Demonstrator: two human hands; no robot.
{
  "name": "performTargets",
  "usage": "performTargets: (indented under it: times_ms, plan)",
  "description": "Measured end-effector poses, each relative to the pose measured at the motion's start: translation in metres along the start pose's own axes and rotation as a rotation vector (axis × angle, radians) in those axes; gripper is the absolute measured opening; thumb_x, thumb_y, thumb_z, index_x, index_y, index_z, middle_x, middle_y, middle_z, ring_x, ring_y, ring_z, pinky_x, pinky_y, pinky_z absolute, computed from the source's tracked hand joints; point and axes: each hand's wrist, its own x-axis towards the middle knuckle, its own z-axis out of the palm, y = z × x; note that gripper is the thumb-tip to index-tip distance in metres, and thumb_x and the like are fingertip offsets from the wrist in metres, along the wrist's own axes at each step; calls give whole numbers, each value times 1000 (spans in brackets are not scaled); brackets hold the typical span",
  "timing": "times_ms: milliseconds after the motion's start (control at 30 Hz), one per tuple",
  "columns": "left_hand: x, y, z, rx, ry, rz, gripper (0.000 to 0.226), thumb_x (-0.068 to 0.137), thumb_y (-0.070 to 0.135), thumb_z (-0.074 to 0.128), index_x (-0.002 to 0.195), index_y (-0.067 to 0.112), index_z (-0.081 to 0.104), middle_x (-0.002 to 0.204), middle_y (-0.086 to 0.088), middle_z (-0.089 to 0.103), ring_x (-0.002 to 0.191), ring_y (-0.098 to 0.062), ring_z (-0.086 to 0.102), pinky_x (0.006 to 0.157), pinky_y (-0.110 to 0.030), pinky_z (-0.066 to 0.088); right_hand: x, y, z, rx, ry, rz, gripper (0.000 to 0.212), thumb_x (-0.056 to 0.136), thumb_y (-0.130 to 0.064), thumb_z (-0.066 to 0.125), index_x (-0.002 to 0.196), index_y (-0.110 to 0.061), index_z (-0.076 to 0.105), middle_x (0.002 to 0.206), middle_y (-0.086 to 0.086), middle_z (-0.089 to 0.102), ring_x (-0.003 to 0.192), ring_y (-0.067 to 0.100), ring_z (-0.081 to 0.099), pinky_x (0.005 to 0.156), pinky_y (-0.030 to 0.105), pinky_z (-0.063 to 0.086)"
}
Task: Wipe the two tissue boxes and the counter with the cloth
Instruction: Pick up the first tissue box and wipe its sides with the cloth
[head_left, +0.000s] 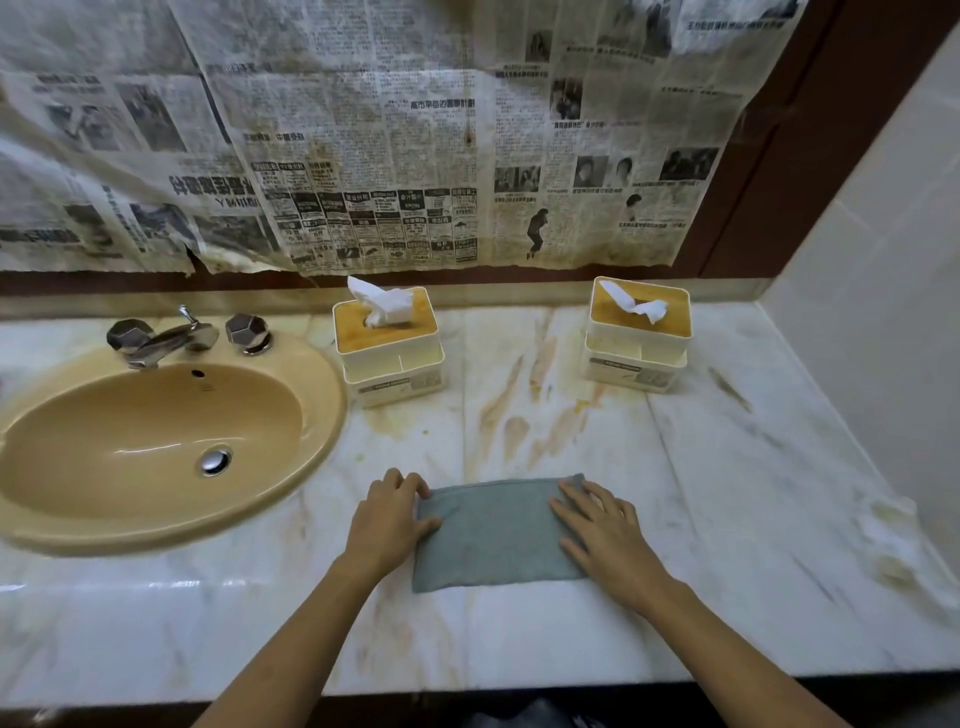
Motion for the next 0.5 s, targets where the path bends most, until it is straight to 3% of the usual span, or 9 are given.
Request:
performTargets:
  times_ms: [133,233,300,500]
  plan:
    - [2,6,2,-103,-41,-31,17,87,34,63,95,23,53,95,4,47,80,-15,53,61,-23,38,3,2,2,15,11,-25,52,102,-39,38,152,-26,30,162,-4,16,142,25,24,111,38,23]
    - [2,14,1,-187,-42,-54,12,88,23,60,91,19,50,74,4,54,67,-15,51,54,-24,34,4,3,0,31,20,-40,53,101,-40,41,152,-27,29,162,-4,14,142,21,22,112,35,20]
    - [2,15,0,-368,-33,-130,9,87,15,59,92,17,52,67,3,54,64,-15,50,55,-27,35,5,3,-1,44,14,-43,54,99,-40,44,150,-28,32,162,-5,17,142,20,23,111,35,20]
    - [3,8,-9,-980,-89,-377,18,86,9,61,102,16,57,76,-6,51,65,-18,50,64,-33,48,7,2,1,87,28,-45,53,97,-36,50,148,-29,37,160,-6,19,141,19,25,110,34,23]
